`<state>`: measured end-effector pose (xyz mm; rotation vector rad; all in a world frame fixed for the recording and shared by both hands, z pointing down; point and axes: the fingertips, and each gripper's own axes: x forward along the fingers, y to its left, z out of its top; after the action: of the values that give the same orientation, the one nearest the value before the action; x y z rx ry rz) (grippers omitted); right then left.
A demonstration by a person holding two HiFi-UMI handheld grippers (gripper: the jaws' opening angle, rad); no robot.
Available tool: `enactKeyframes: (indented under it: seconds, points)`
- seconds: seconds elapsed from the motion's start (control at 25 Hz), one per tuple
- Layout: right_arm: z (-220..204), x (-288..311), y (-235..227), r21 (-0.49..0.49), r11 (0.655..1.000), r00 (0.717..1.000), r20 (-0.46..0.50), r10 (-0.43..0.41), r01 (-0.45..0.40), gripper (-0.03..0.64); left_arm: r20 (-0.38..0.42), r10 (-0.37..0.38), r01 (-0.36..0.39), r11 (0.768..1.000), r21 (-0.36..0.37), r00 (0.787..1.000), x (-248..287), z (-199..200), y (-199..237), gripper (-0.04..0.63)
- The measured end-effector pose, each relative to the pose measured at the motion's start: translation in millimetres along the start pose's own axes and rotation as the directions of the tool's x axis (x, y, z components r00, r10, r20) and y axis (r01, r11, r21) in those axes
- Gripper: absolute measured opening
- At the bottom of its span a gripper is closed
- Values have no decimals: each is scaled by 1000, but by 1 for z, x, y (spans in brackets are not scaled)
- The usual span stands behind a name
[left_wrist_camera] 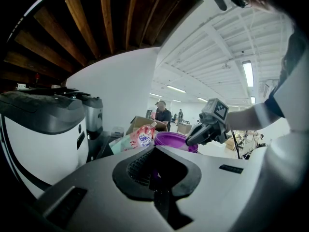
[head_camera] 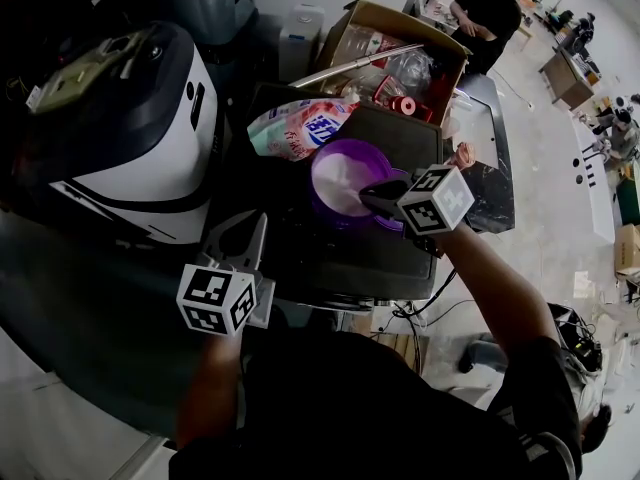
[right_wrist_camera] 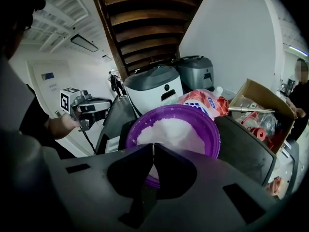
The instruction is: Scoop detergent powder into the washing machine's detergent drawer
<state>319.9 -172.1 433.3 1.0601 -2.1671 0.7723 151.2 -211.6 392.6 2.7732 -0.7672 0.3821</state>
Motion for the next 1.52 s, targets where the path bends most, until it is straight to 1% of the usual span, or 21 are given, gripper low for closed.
enactKeyframes:
  seconds: [0.36,0.6,0.76,0.88,1.04,1.28,1.52]
  points:
    - [-2,0,5,29,999,999,-5,37,-37,20,4,0,0,1000,-3,1000,0,-1,-5,8]
    - [1,-2,7,89,994,998,26,64,-66,21,9,2,-2,1000,-7,1000,-2,-3,-8,8]
    - [1,-4,8,118,991,997,41,65,-69,21,9,7,-6,1000,-10,1000,-5,-4,-11,8]
    - [4,-6,7,154,985,995,69,74,-84,21,8,10,-10,1000,-14,1000,-6,-5,-12,8]
    - [6,-9,6,220,968,988,121,95,-120,21,6,13,-13,1000,-17,1000,-7,-7,-15,8]
    - [8,-12,4,294,943,979,176,107,-156,21,6,10,-10,1000,-16,1000,-7,-7,-19,8]
    - [12,-17,1,382,896,957,260,129,-224,20,4,14,-14,1000,-16,1000,-7,-6,-23,8]
